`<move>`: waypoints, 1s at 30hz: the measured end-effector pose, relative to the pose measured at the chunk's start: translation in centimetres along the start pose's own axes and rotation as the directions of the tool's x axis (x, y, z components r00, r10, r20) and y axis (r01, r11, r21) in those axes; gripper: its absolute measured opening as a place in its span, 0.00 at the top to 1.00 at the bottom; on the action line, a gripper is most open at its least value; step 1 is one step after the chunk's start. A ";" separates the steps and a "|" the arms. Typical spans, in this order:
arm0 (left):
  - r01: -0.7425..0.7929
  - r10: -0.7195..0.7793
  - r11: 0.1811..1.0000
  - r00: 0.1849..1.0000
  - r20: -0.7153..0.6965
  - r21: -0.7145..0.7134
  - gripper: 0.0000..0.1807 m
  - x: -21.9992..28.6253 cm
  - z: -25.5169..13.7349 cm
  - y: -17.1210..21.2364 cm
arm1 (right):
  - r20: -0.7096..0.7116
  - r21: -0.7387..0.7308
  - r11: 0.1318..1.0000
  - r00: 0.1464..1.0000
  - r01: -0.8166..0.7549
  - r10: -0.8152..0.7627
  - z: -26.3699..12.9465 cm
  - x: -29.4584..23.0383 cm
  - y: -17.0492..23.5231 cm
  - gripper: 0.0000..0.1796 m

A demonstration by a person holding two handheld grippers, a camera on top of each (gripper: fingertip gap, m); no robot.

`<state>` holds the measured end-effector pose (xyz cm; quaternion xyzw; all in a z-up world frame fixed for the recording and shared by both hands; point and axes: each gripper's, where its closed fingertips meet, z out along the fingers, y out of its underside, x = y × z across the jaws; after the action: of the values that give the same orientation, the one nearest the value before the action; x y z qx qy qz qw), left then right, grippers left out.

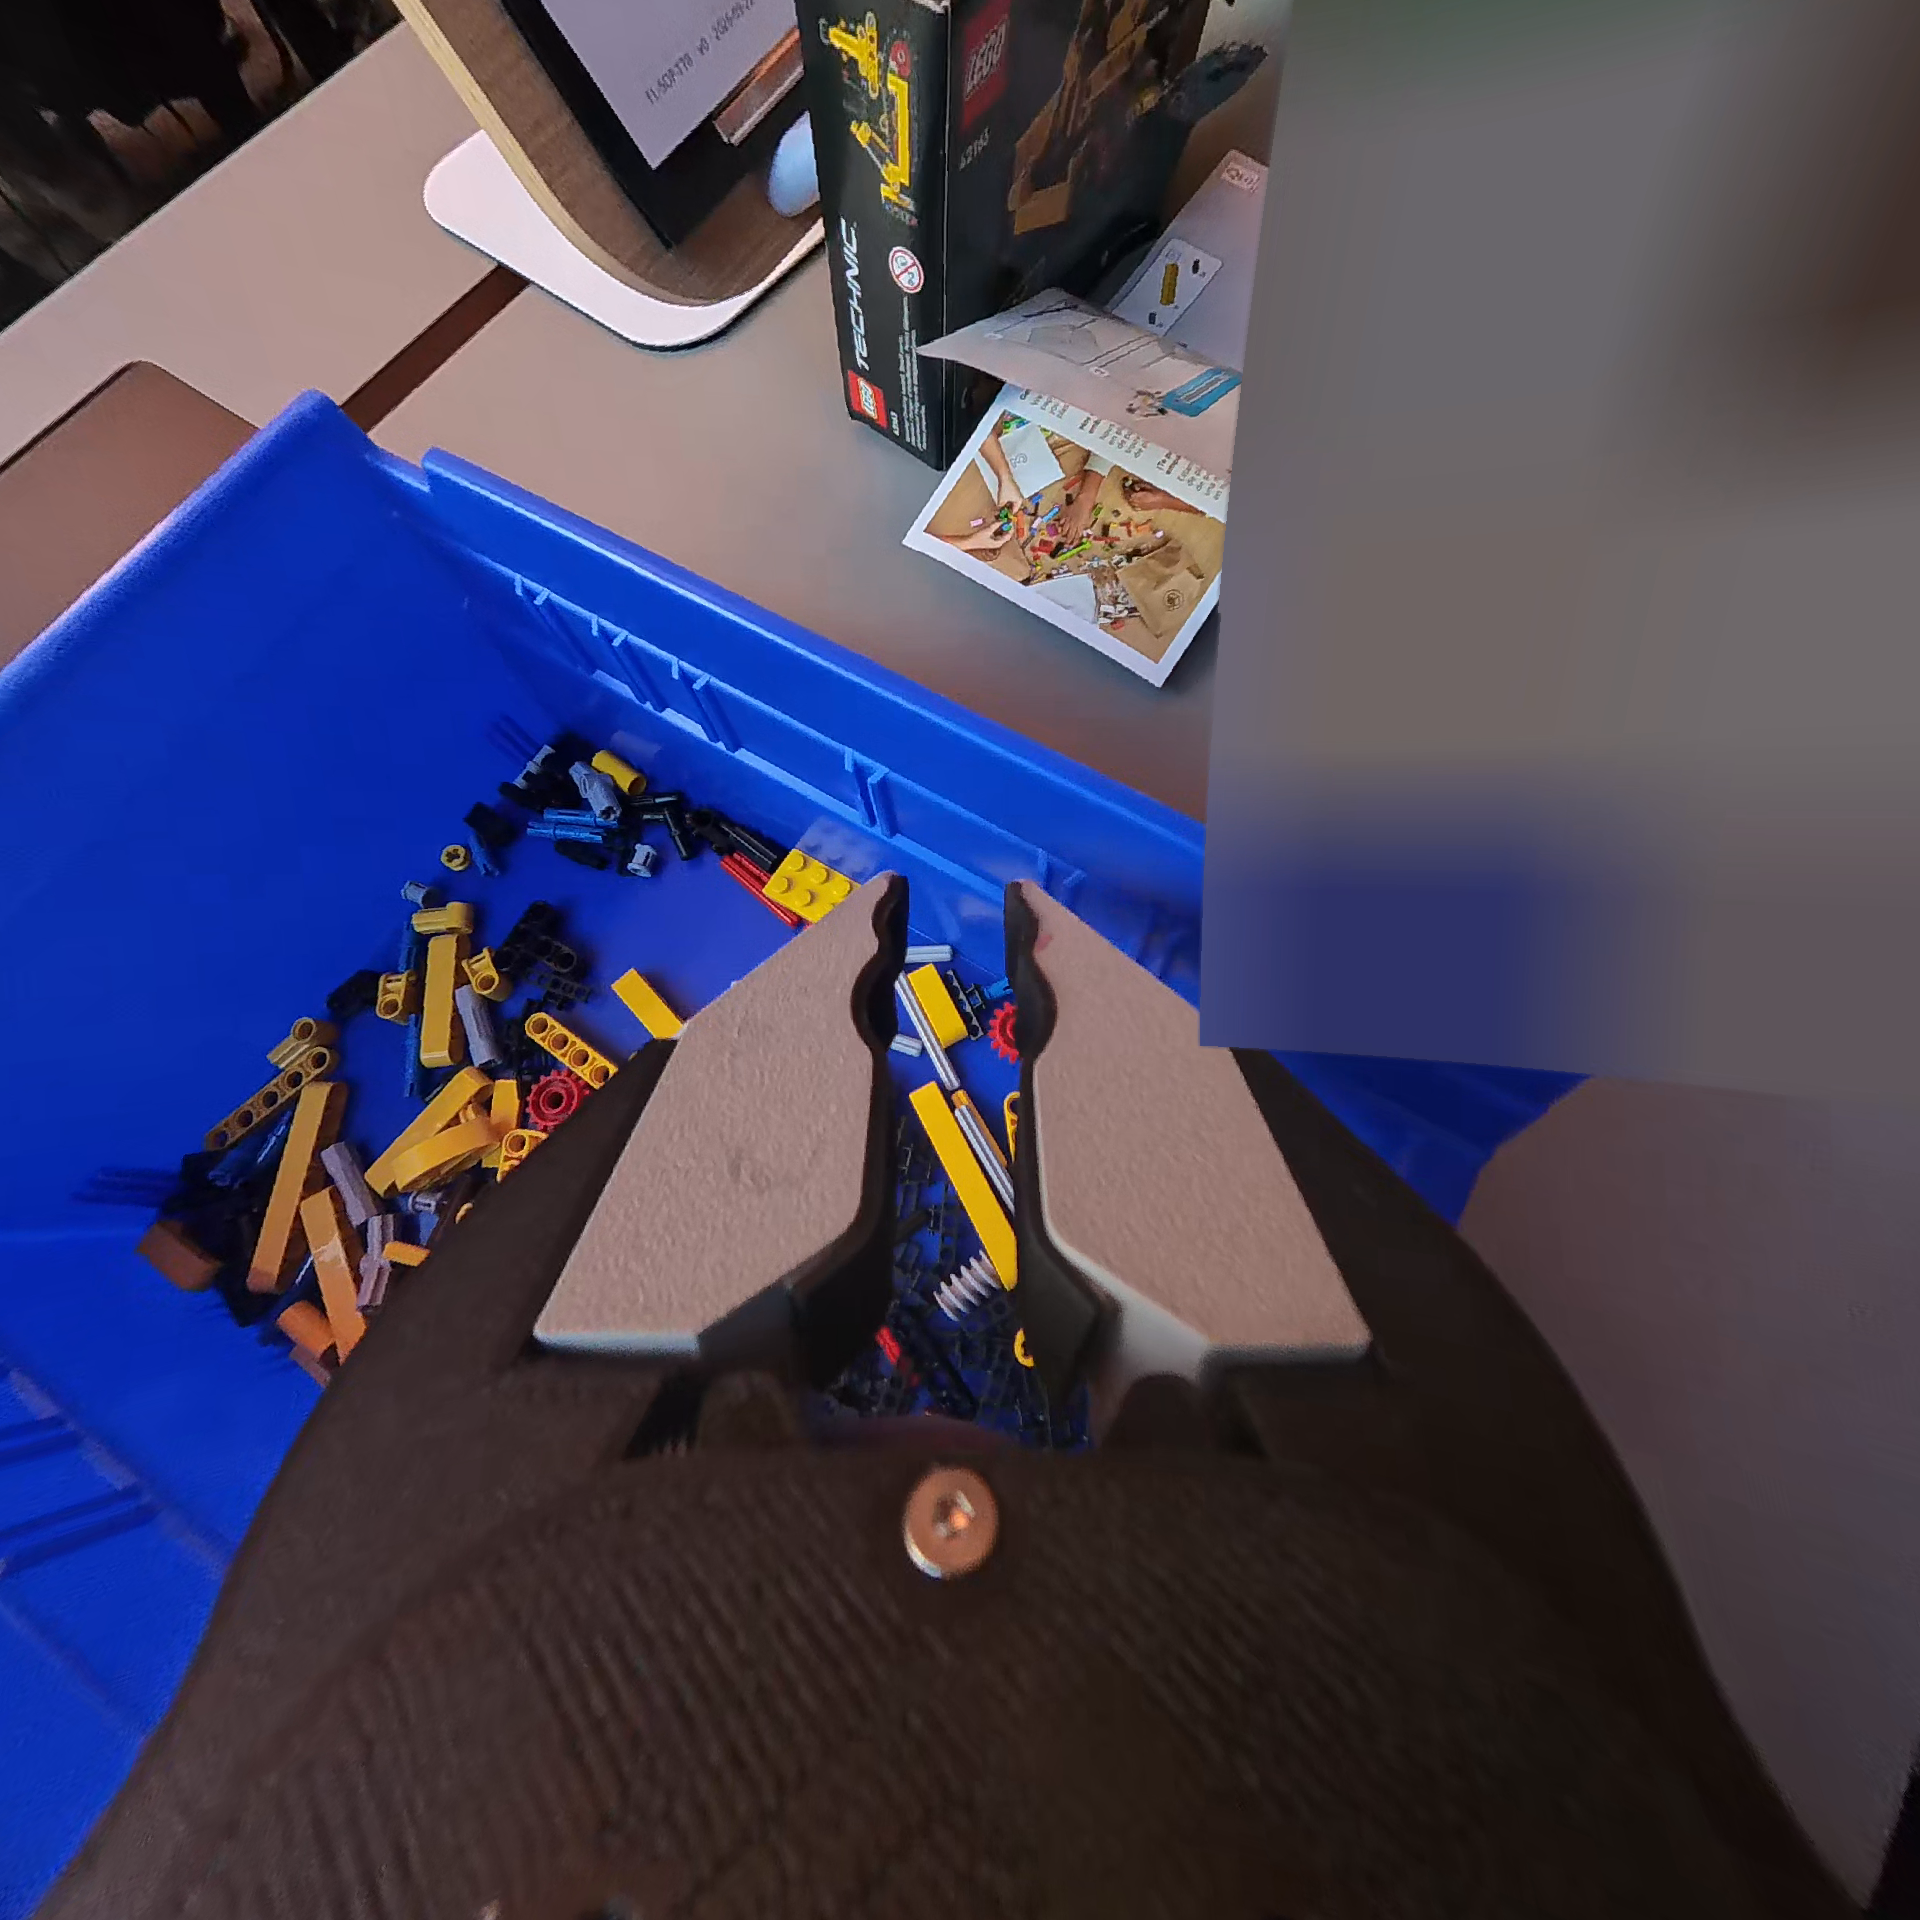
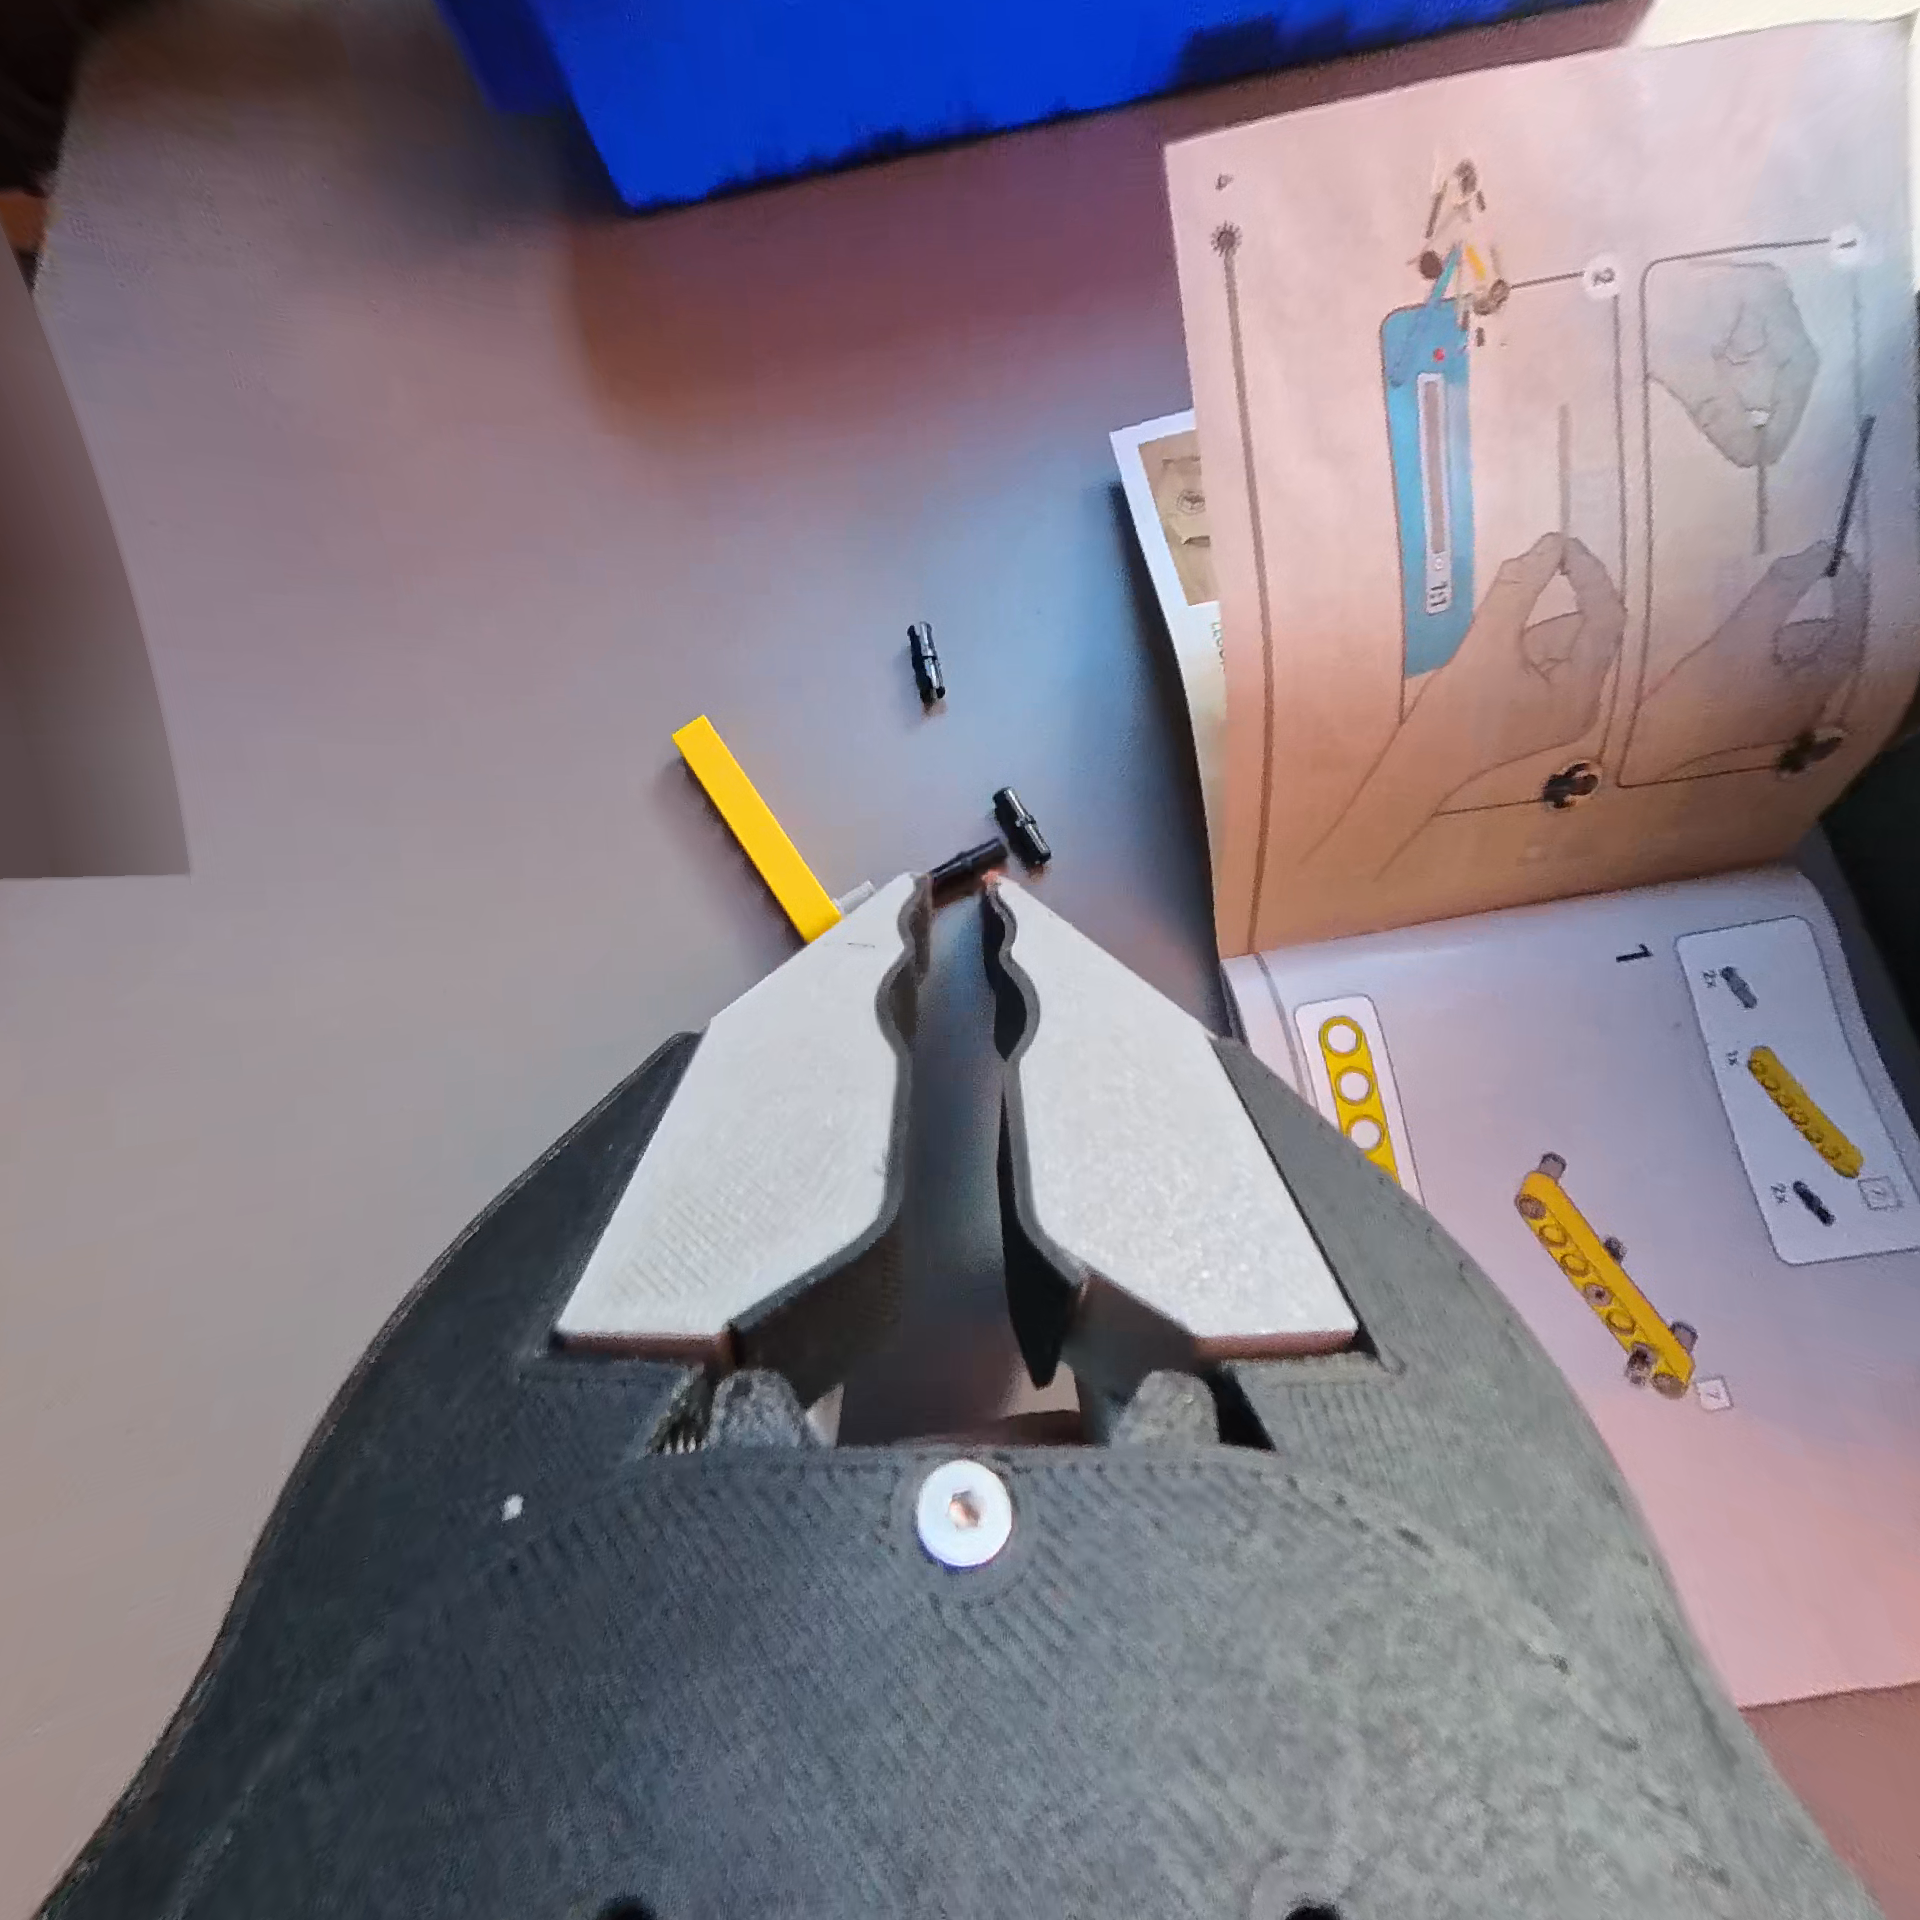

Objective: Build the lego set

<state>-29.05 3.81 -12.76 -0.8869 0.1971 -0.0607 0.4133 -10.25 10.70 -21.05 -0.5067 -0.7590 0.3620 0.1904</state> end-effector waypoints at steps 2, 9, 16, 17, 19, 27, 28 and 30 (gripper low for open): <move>-0.002 0.002 1.000 1.000 -0.002 -0.003 0.91 0.1 0.1 0.1 | -0.010 0.001 1.000 1.000 0.011 -0.011 0.1 0.0 -0.2 0.97; 0.003 -0.003 1.000 1.000 -0.001 0.005 0.91 0.0 0.0 0.0 | -0.054 0.062 0.997 0.997 -0.049 0.052 -0.5 1.3 -0.8 1.00; 0.004 -0.004 1.000 1.000 -0.005 0.001 0.91 0.0 0.1 0.1 | -0.040 0.050 0.998 0.998 -0.046 0.048 -0.6 1.1 -0.5 0.97; 0.003 -0.003 1.000 1.000 -0.005 -0.002 0.91 0.0 0.2 0.2 | -0.031 0.044 0.999 0.999 -0.031 0.032 -0.5 0.8 -0.5 0.97; 0.001 -0.001 1.000 1.000 -0.006 -0.005 0.91 0.1 0.3 0.3 | -0.015 0.045 0.999 1.000 0.016 -0.015 -0.3 0.1 -0.7 0.98; 0.002 -0.002 1.000 1.000 -0.006 -0.005 0.91 0.1 0.2 0.3 | -0.036 0.051 0.999 0.999 0.003 -0.001 -0.3 0.5 -0.8 0.96; 0.001 -0.001 1.000 1.000 -0.006 -0.004 0.91 0.1 0.2 0.3 | -0.038 0.066 0.998 0.999 0.007 -0.005 -0.5 0.5 -1.0 0.95; 0.001 -0.001 1.000 1.000 -0.007 -0.002 0.91 0.1 0.2 0.2 | -0.043 0.074 0.997 0.999 0.020 -0.016 -0.7 0.5 -1.0 0.95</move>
<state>-28.96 3.76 -13.05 -0.8872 0.1982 -0.0635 0.4118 -10.67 11.19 -19.87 -0.4998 -0.7453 0.3776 0.2284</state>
